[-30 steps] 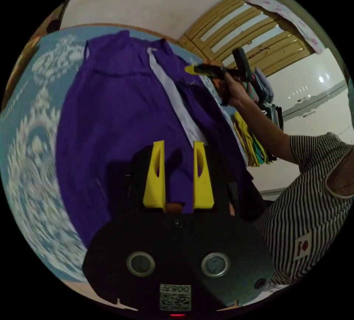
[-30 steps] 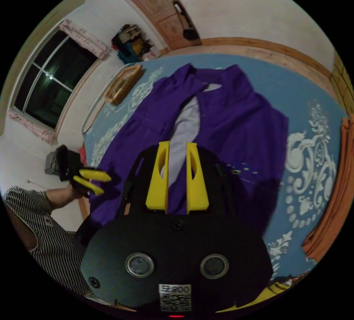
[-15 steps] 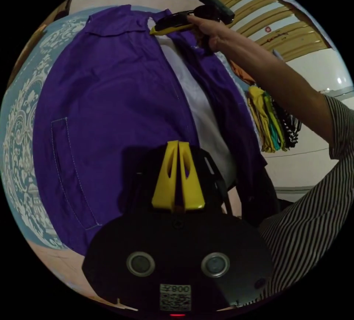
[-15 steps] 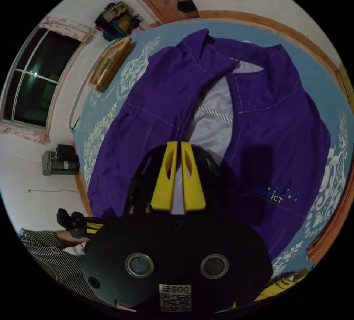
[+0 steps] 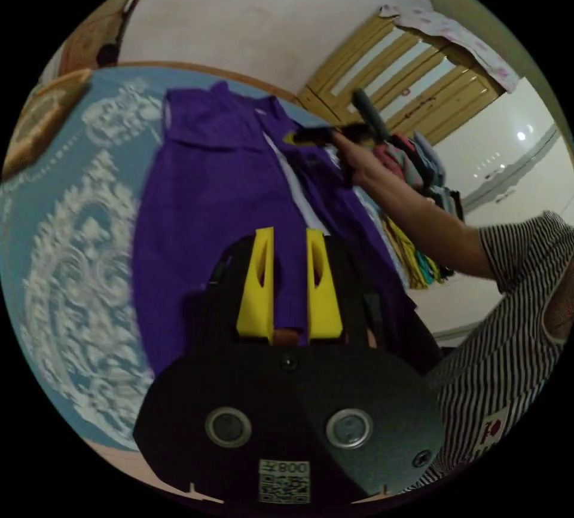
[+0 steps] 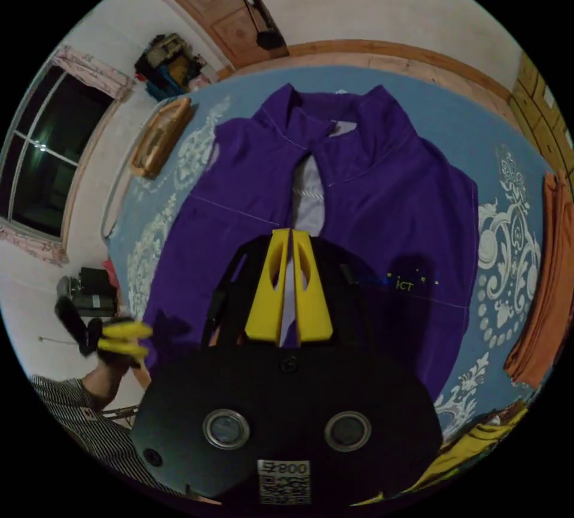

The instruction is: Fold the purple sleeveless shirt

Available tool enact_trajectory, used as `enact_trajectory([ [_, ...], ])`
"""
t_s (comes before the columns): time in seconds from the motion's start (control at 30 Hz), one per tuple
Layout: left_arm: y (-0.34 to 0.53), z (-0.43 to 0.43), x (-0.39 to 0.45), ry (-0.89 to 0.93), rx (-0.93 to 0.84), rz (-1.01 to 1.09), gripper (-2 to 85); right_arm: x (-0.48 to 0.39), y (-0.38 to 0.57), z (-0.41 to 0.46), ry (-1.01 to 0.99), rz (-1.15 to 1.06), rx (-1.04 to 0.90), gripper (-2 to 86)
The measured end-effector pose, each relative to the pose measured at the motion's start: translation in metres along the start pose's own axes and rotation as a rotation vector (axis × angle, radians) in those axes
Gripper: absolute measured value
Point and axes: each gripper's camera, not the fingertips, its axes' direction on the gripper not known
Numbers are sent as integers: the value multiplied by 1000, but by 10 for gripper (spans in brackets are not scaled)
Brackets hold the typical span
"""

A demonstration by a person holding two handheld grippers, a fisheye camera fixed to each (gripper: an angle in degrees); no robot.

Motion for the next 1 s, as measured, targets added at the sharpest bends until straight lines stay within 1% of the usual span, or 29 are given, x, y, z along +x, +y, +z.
enact_trajectory([
  [0.07,-25,-12,-34,-93,46,-42,83,-13,24,-4,-113,-56,57,5],
  [0.13,-48,-14,-71,-134,58,-92,83,-31,46,2,-203,-138,39,4],
  [0.17,-61,-12,-94,-166,48,-149,81,-44,62,10,-226,-185,10,4],
  [0.2,-71,-5,-117,-159,22,-213,80,-50,70,14,-230,-206,-11,4],
  [0.27,-80,6,-142,-125,-7,-277,71,-67,99,34,-227,-256,-77,4],
  [0.3,-84,17,-153,-87,-38,-302,54,-69,106,39,-226,-262,-90,3],
  [0.37,-87,33,-158,-33,-102,-291,32,-71,127,58,-211,-251,-140,3],
  [0.4,-88,37,-154,-56,-126,-272,22,-71,131,62,-211,-247,-152,3],
  [0.43,-89,35,-151,-85,-115,-257,20,-69,139,69,-200,-238,-174,2],
  [0.5,-91,12,-132,-196,-19,-184,14,-66,150,76,-188,-231,-190,2],
  [0.57,-91,-1,-122,-258,26,-140,14,-64,161,83,-192,-233,-188,1],
  [0.6,-91,-1,-120,-329,24,-135,17,-63,164,84,-202,-230,-184,1],
  [0.67,-89,11,-127,-372,-32,-158,25,-62,170,92,-233,-212,-186,2],
  [0.7,-86,16,-133,-373,-66,-197,33,-62,172,94,-235,-205,-193,2],
  [0.73,-83,16,-135,-375,-58,-216,37,-62,176,95,-232,-191,-200,3],
  [0.8,-67,4,-132,-301,20,-248,54,-61,186,91,-209,-173,-179,4],
  [0.9,-38,-8,-117,-227,62,-234,64,-58,211,80,-149,-175,-161,10],
  [1.0,0,-3,-91,-115,5,-196,70,-48,247,63,-83,-145,-155,22],
])
